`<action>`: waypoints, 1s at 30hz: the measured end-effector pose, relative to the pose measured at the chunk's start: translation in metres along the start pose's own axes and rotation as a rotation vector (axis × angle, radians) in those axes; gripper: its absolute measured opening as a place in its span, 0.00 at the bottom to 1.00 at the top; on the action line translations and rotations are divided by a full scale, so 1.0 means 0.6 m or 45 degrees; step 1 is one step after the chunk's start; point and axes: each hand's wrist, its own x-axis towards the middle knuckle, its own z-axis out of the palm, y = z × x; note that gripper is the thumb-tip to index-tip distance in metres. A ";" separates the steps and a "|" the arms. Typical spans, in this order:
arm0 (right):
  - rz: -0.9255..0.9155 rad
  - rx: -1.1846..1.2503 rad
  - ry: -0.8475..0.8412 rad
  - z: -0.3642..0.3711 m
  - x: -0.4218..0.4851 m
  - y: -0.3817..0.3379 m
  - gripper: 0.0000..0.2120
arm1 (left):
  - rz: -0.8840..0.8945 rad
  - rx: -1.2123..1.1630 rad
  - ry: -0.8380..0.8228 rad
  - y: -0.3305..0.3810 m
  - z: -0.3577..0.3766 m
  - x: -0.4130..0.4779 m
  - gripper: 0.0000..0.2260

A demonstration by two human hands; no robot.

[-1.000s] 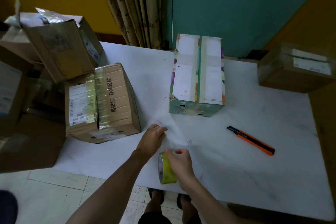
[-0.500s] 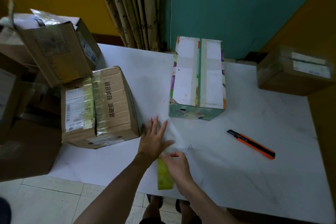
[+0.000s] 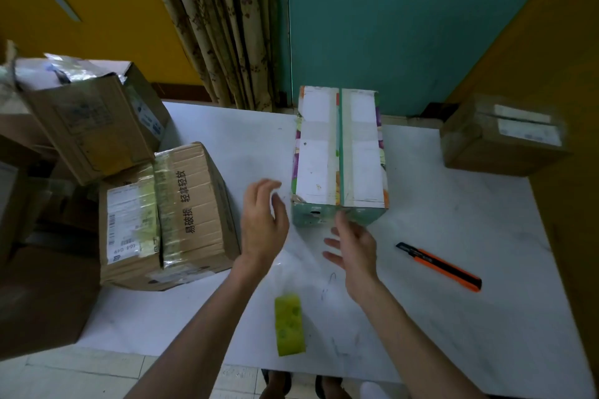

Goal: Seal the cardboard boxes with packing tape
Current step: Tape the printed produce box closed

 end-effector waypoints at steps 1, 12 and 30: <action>0.038 0.123 -0.037 0.009 -0.004 -0.022 0.21 | 0.078 -0.021 0.116 0.024 0.001 0.034 0.11; 0.307 0.295 0.016 0.061 0.023 -0.077 0.21 | 0.103 0.666 -0.834 0.123 0.101 0.294 0.29; -0.273 -0.350 0.521 -0.105 0.087 -0.124 0.12 | -0.322 0.687 -0.949 0.048 0.034 0.236 0.38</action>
